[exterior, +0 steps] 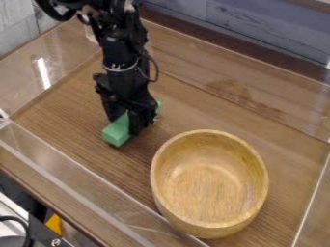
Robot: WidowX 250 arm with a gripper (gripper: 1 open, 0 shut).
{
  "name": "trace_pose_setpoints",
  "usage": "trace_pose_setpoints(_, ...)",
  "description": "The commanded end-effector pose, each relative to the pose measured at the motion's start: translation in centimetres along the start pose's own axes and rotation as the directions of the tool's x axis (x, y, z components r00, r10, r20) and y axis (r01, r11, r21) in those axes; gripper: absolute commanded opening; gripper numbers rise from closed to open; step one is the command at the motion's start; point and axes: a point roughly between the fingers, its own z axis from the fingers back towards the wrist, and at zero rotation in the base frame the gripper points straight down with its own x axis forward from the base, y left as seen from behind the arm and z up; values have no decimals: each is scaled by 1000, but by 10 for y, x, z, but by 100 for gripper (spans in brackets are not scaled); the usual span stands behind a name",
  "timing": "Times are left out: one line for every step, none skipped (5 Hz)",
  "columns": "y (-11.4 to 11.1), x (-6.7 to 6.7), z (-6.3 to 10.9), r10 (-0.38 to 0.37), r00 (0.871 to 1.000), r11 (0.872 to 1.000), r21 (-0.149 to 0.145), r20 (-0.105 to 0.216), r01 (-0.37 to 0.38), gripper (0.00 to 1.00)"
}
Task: Put the green block in the brown bowl
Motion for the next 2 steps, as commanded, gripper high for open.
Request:
trace_pose_setpoints(18, 15, 25, -13, 998, 1000, 6, 59, 13, 0)
trace_pose_setpoints(36, 34, 42, 19, 996, 1000, -14, 93, -17, 0)
